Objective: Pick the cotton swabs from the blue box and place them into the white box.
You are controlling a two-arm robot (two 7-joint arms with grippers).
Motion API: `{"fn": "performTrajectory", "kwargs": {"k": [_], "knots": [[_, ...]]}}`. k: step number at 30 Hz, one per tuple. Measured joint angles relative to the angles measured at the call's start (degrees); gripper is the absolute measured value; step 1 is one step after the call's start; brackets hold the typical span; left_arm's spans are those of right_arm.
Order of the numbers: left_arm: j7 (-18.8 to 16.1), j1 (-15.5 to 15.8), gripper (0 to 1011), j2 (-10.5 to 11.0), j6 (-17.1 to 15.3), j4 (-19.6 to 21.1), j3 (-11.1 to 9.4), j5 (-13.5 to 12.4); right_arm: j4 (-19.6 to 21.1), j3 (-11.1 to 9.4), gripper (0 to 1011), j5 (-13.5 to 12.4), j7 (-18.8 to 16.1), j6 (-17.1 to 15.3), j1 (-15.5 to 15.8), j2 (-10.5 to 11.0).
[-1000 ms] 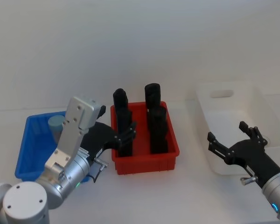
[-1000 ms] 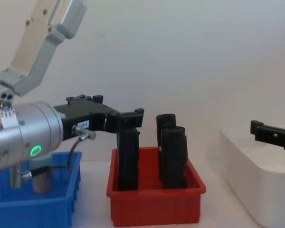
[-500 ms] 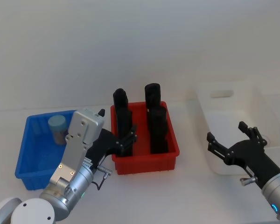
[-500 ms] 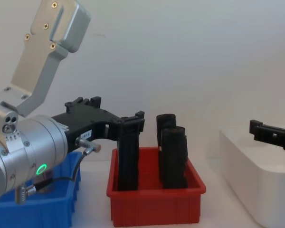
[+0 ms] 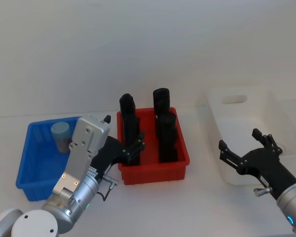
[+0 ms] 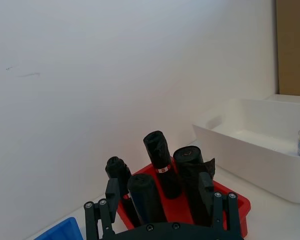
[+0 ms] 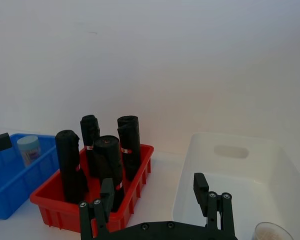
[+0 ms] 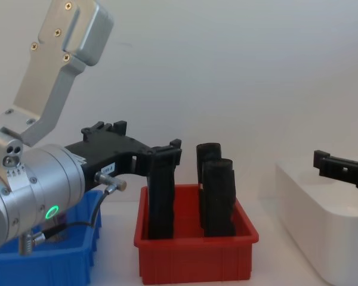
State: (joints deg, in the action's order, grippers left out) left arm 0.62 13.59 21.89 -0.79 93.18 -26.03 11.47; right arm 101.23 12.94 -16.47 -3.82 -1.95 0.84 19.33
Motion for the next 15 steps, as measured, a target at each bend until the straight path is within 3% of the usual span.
{"fn": "performTrajectory", "kwargs": {"k": [15], "knots": [[0.0, 0.0, 1004, 0.0, 0.0, 0.0, 0.0, 0.0, -0.3, 0.0, 1001, 0.9, 0.0, -0.1, -0.3, -0.2]]}}
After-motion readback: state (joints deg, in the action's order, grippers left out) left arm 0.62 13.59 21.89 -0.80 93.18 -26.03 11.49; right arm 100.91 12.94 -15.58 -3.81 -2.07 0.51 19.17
